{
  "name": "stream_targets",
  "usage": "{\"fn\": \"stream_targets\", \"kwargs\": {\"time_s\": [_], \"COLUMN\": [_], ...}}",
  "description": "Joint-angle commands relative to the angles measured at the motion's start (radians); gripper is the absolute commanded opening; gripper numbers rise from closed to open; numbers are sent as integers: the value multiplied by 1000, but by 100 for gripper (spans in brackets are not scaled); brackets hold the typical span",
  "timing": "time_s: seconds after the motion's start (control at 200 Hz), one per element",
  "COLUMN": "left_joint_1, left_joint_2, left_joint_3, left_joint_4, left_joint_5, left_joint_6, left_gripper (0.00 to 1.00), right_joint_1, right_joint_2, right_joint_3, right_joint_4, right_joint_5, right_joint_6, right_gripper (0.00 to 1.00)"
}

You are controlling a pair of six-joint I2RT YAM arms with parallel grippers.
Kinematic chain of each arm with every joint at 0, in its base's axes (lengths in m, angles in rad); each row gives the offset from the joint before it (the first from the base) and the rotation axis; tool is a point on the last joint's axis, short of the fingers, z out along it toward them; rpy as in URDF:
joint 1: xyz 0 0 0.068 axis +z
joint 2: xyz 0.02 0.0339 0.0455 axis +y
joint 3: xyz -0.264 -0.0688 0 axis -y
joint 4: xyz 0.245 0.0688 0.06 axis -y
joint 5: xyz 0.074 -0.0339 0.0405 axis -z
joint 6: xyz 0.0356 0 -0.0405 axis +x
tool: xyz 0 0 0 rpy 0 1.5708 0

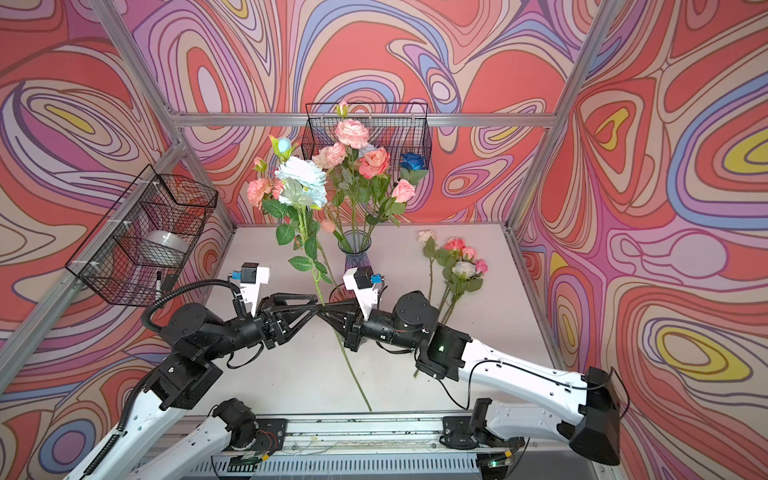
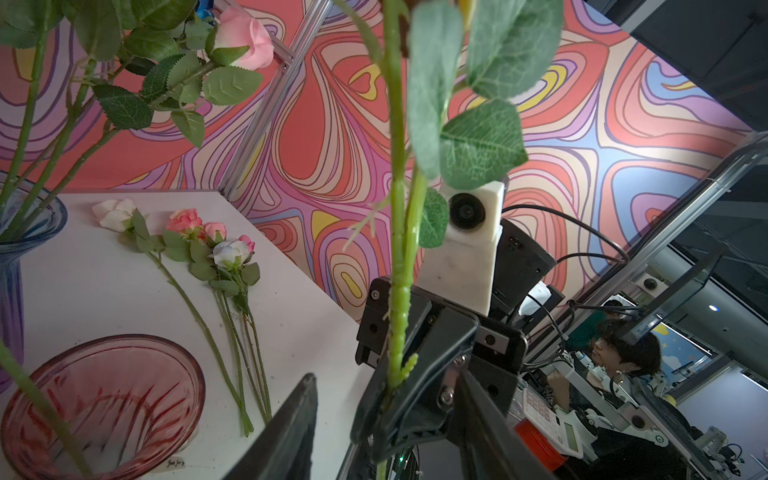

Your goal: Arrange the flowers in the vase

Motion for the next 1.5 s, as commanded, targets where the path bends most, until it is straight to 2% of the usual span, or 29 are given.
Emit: {"fn": "stream_targets", "kwargs": {"time_s": [0.0,0.11,0.235,0.446,0.566,0.586,0.656,0.691,0.741,0.896,1.091,1.287,1.497], "left_joint_1": [-5,-5,-6,-5,-5,-5,-5,-5,-5,-5,-5,-5,-5], "left_joint_2": [3,5,23,52,70,73,81,87,97,147,237,316,390], "left_joint_3": [39,63,91,122,159,167,199,221,259,393,561,671,687], "left_joint_4": [6,-10,-28,-45,-58,-61,-78,-89,-115,-211,-227,-171,-104], "left_joint_5": [-13,-20,-14,-22,-31,-35,-58,-66,-83,-155,-197,-223,-294], "left_joint_6": [34,59,77,95,106,110,130,148,186,320,429,506,574], "left_gripper": [46,41,29,15,3,0,0,0,0,0,0,0,0], "right_joint_1": [15,22,31,38,40,40,40,40,40,40,40,40,40], "right_joint_2": [21,32,40,30,21,18,-1,-16,-47,-182,-318,-361,-382], "right_joint_3": [32,39,35,34,41,42,44,44,38,19,19,14,8], "right_joint_4": [37,17,18,9,-10,-15,-41,-58,-79,-156,-236,-263,-276], "right_joint_5": [4,1,4,11,16,18,31,44,67,163,231,250,257], "right_joint_6": [5,2,6,3,0,-1,-12,-19,-32,-82,-120,-130,-132], "right_gripper": [0,0,0,0,0,7,38,45,50,53,53,53,53]}}
